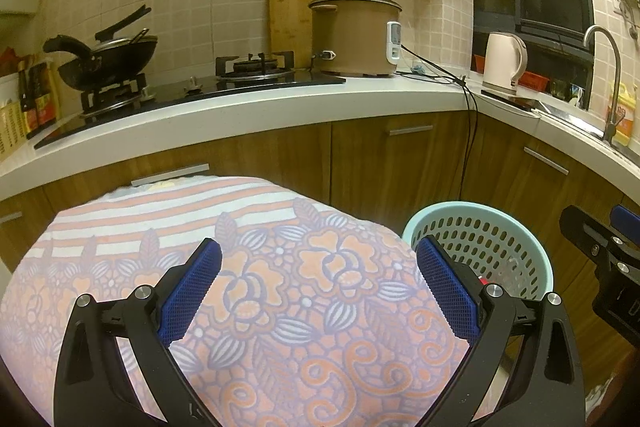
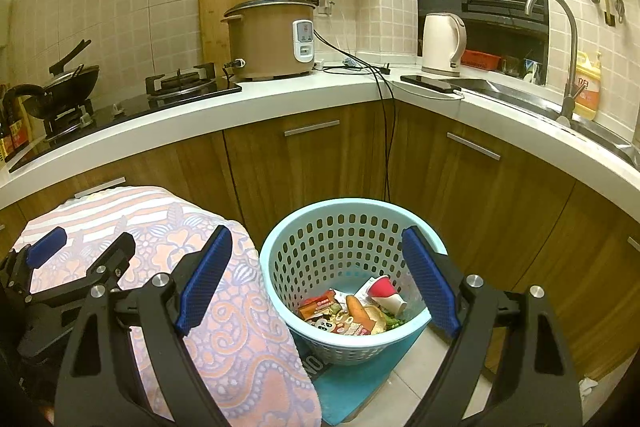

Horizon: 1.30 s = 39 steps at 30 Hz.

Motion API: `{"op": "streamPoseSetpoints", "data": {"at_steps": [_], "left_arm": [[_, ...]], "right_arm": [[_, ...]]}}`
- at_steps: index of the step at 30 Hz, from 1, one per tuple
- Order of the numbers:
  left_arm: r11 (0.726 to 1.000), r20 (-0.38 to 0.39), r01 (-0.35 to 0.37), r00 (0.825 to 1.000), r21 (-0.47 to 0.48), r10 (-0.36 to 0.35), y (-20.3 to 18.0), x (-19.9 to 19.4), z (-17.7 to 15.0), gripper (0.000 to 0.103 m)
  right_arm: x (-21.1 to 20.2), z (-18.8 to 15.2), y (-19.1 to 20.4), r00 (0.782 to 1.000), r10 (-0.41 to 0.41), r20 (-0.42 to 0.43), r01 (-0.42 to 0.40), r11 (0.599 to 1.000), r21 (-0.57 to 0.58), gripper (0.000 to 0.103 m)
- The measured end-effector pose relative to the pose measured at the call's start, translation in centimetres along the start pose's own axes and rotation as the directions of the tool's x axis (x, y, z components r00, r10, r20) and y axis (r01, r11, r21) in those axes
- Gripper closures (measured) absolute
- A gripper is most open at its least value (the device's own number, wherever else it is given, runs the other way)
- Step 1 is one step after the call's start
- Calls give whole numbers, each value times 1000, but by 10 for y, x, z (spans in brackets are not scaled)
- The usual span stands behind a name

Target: Collect trash

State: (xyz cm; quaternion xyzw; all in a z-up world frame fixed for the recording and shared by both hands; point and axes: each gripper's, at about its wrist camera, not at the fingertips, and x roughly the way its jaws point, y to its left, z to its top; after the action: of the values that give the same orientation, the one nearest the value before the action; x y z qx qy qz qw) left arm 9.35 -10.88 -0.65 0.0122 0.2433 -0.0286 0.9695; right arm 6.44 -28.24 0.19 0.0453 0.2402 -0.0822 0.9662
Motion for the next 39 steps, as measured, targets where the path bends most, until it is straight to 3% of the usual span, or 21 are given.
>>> {"op": "streamPoseSetpoints", "data": {"at_steps": [39], "left_arm": [[1000,-2,1,1000,-8,-1,1,0,0,8]], "right_arm": [[6,-5,-2,1000,12,-13,-12,1000,-9,20]]}}
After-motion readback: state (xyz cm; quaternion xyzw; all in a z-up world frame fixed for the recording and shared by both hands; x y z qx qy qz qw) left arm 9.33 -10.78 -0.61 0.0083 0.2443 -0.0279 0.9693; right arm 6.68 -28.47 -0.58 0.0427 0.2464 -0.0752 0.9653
